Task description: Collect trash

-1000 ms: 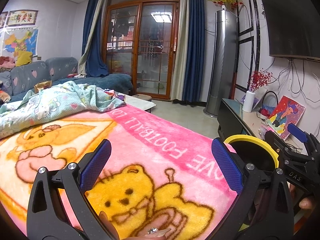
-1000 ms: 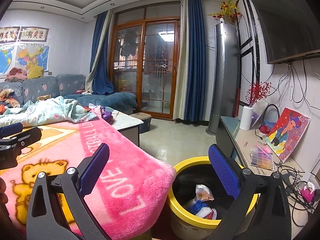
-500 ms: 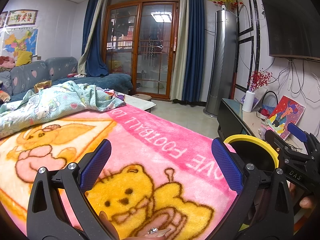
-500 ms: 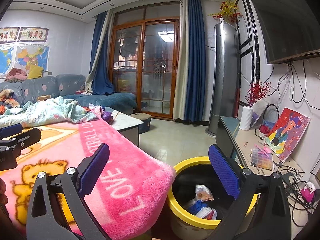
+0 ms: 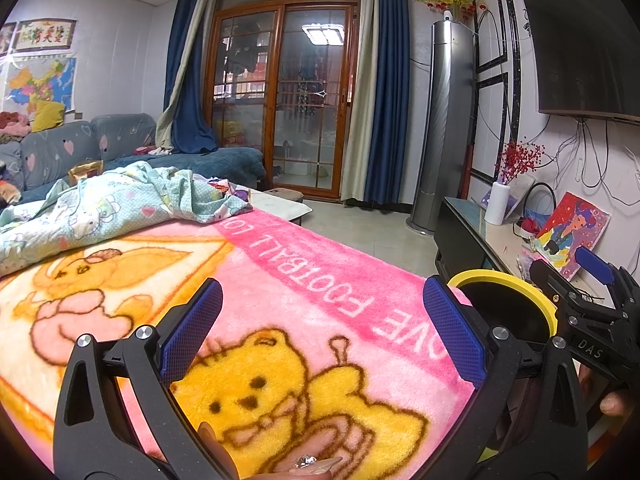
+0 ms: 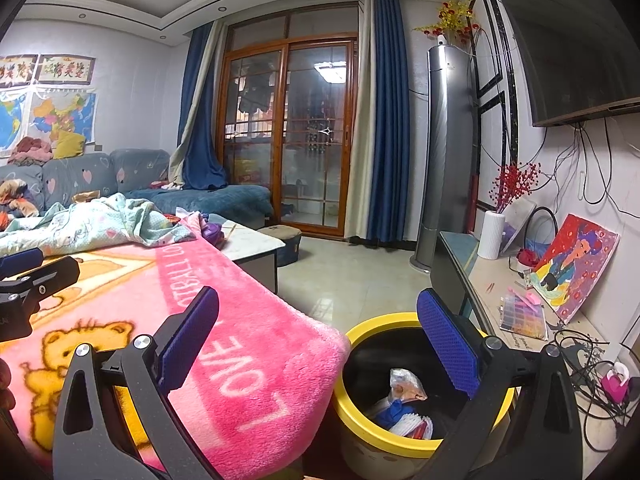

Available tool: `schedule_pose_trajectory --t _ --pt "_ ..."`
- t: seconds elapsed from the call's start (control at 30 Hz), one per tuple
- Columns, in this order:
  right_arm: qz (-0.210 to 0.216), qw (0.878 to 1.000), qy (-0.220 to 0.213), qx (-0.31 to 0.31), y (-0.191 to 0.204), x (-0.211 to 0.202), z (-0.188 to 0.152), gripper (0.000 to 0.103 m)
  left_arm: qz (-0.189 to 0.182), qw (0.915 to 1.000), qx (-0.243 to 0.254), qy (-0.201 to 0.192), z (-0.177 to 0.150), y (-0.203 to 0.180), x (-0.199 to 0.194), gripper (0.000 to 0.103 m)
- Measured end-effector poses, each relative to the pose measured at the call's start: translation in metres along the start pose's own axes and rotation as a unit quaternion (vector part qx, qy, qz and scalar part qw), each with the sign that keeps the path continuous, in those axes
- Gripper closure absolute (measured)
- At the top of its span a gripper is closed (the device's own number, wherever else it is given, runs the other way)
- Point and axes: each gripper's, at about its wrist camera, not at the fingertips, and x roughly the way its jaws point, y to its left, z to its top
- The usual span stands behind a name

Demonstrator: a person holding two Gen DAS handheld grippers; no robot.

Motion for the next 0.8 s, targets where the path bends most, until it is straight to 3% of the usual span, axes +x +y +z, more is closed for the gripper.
schedule_pose_trajectory --t 0.8 --pt "0.000 1.000 0.003 0.001 -0.0010 0.0009 0.0005 0.006 -0.002 1.0000 0.000 0.001 -0.0003 -0.0022 -0.0007 0.011"
